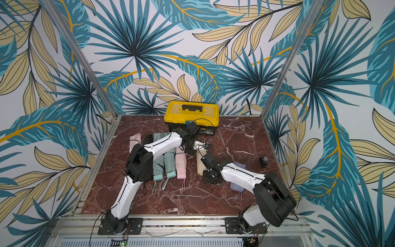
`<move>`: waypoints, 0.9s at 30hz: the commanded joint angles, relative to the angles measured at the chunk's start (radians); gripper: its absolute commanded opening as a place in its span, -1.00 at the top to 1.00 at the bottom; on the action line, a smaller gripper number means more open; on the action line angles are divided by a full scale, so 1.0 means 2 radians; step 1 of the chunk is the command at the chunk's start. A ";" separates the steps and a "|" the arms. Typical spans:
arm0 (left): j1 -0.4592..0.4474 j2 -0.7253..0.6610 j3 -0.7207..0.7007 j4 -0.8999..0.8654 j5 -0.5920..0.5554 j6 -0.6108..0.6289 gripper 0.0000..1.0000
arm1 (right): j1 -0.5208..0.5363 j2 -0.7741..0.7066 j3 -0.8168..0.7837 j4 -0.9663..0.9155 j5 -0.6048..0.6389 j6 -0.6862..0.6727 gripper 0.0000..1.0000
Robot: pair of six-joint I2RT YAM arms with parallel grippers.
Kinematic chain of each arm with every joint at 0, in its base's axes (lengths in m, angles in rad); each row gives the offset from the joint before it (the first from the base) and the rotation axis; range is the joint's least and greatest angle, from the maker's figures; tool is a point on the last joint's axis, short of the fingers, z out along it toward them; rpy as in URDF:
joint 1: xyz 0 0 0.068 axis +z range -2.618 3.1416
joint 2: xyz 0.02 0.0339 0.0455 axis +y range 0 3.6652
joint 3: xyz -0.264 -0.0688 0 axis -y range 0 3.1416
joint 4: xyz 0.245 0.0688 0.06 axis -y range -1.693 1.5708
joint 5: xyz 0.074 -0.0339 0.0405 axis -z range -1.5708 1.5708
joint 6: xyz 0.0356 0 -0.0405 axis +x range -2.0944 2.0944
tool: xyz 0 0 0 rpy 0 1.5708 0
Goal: Take umbrellas out of sleeves
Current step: Take out the umbrella from the umbrella sleeve.
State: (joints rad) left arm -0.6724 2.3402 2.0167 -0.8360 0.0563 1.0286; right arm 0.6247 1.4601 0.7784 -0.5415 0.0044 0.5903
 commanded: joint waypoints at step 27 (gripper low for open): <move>0.016 0.000 0.030 0.000 -0.012 0.006 1.00 | 0.041 -0.023 -0.019 -0.028 -0.004 0.015 1.00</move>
State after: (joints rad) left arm -0.6514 2.3402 2.0506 -0.8505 0.0448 1.0321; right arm 0.6960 1.4342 0.7635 -0.5514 -0.0044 0.6056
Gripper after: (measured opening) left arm 0.047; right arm 0.049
